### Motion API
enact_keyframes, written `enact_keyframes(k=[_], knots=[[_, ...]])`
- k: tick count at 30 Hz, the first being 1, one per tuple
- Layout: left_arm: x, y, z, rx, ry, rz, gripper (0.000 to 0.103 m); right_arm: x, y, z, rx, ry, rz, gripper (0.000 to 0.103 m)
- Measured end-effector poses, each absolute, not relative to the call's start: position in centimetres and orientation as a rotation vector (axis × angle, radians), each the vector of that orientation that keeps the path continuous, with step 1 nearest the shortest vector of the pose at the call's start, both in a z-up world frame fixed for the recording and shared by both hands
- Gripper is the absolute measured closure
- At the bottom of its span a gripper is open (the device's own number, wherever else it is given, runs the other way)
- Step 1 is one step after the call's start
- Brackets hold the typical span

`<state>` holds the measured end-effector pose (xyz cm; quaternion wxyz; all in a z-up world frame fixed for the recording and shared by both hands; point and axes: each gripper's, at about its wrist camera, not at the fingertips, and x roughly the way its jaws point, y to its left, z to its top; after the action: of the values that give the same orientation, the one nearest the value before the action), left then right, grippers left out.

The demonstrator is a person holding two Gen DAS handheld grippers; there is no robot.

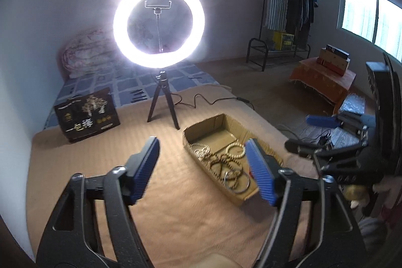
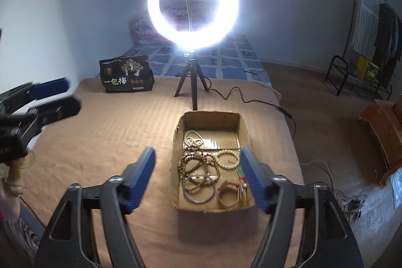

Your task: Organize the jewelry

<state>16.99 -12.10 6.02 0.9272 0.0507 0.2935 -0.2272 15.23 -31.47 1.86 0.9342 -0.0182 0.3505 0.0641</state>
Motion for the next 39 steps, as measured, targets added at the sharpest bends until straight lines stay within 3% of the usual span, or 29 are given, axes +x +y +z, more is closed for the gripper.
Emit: enact_keyframes(k=[7,13,21,23,39], knots=[[13.3,-10.5,5.3,0.127,0.611,-0.427,0.022,12.4,-31.1,1.7,-0.018,0.698,0.083,0.023],[11.6,-9.8,4.2,0.115,0.633,-0.39,0.01,11.0,-30.4,1.1,-0.03,0.673,0.051,0.023],[11.7,-10.0,2.2,0.114,0.682,-0.369,0.008,11.0,-30.6,0.1,-0.035,0.668,0.019,0.023],[11.7,-10.1,1.9,0.114,0.691,-0.351,0.0,11.0,-30.8,-0.1,-0.029,0.673,0.015,0.023],[11.5,-10.4,1.5,0.116,0.688,-0.342,0.0,10.8,-30.6,-0.2,-0.031,0.669,0.009,0.022]])
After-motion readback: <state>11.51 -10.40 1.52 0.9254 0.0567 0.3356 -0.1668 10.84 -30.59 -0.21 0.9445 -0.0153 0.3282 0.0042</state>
